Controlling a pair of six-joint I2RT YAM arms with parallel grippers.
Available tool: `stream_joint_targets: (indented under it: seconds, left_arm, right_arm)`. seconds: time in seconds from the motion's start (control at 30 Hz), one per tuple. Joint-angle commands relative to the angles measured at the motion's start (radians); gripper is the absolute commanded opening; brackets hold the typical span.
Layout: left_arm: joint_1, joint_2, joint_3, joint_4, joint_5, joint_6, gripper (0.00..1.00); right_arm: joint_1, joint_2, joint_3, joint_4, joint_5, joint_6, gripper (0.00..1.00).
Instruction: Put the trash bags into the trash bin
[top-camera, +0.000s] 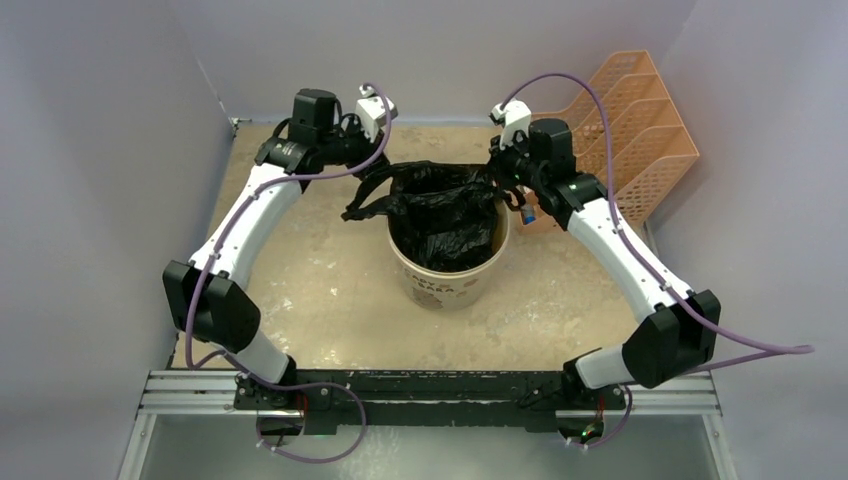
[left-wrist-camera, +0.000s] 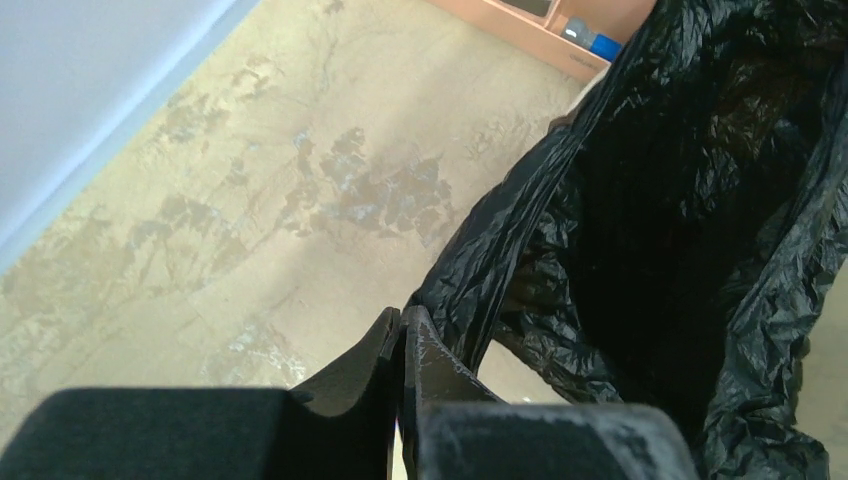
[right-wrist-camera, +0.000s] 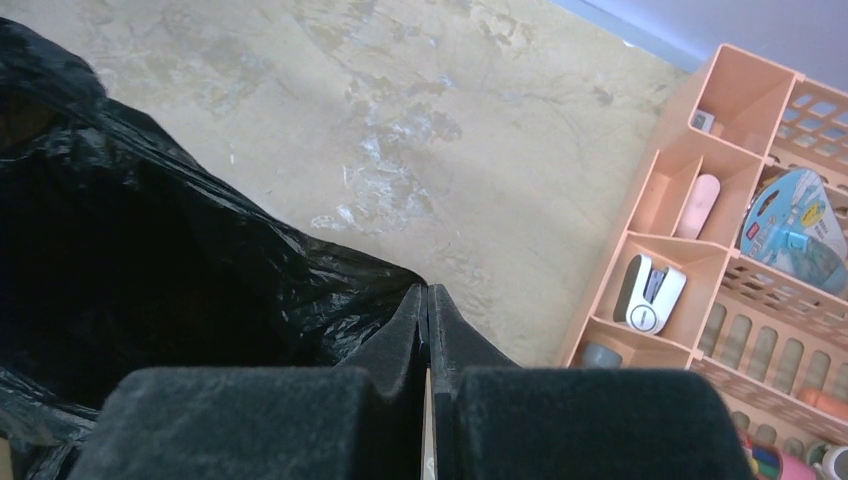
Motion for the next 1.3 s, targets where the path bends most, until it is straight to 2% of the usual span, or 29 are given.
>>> stream_joint_targets:
  seconds: [0.0, 0.17, 0.23, 0.33, 0.4, 0.5, 0.67, 0.87, 1.27]
  left_arm:
    - [0.018, 0.009, -0.011, -0.007, 0.102, -0.048, 0.0]
    - [0.024, -0.035, -0.102, 0.086, 0.127, -0.079, 0.02]
    - [0.028, -0.067, -0.12, 0.129, 0.128, -0.091, 0.17]
    - [0.034, -0.113, -0.118, 0.171, 0.099, -0.098, 0.32]
    - [0.044, -0.141, -0.116, 0.198, 0.074, -0.109, 0.4]
    - [0.064, -0.165, -0.098, 0.204, 0.097, -0.134, 0.46]
    - [0.079, -0.156, -0.087, 0.181, 0.293, -0.087, 0.51]
    - [0.082, -0.013, 0.038, 0.035, 0.479, 0.0, 0.53]
    - [0.08, 0.043, 0.009, 0.044, 0.433, 0.07, 0.55]
  right_arm:
    - [-0.004, 0.001, -0.004, 0.049, 0.033, 0.018, 0.0]
    - [-0.004, 0.003, -0.025, 0.057, 0.016, 0.024, 0.0]
    - [-0.003, 0.002, -0.02, 0.053, 0.01, 0.023, 0.0]
    - [-0.004, -0.004, -0.012, 0.046, -0.006, 0.016, 0.0]
    - [-0.003, -0.011, -0.013, 0.048, -0.016, 0.014, 0.0]
    - [-0.003, -0.02, -0.015, 0.049, -0.032, 0.01, 0.01]
    - [-0.004, -0.033, -0.015, 0.048, -0.066, 0.003, 0.01]
    - [-0.004, -0.05, -0.013, 0.047, -0.081, -0.005, 0.02]
    - [-0.004, -0.049, -0.009, 0.05, -0.082, -0.01, 0.02]
